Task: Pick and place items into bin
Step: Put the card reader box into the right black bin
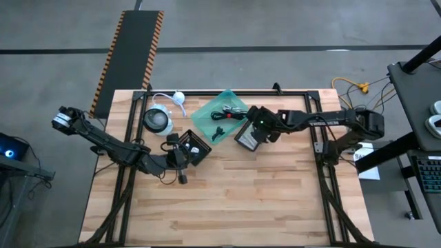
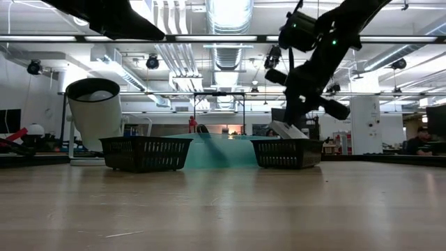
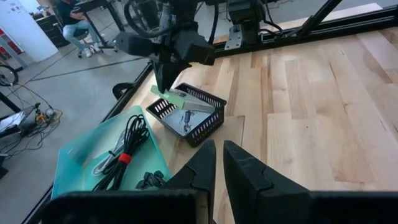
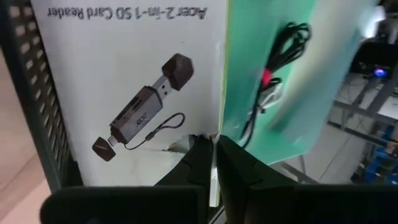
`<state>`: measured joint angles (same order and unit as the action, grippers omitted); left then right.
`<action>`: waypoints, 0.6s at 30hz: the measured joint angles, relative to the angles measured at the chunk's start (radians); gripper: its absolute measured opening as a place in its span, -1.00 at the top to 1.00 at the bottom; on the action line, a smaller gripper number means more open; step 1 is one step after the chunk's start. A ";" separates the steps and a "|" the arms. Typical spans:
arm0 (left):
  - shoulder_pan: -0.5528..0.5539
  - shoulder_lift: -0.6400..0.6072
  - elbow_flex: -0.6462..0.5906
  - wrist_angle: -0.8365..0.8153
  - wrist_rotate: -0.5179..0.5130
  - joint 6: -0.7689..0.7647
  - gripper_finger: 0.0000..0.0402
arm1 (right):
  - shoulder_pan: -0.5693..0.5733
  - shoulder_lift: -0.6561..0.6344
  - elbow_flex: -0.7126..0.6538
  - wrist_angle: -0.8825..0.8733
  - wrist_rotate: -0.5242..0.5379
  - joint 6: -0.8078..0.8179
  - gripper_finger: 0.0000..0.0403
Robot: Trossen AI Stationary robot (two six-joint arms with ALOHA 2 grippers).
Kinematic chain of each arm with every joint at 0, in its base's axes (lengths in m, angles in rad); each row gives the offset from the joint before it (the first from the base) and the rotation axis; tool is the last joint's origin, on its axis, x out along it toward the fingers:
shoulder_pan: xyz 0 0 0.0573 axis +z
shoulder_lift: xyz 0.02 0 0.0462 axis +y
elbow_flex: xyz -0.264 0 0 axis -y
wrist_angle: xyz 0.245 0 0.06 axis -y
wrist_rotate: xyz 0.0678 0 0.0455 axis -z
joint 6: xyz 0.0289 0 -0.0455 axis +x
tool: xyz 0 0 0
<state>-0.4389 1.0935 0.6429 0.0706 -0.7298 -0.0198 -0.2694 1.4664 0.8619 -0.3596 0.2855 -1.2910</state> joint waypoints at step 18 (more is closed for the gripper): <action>0.000 0.000 -0.011 0.000 0.002 0.000 0.92 | -0.003 0.033 0.002 -0.011 -0.067 0.027 0.92</action>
<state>-0.4385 1.0935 0.6323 0.0708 -0.7273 -0.0195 -0.2728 1.4994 0.8639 -0.3706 0.2182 -1.2640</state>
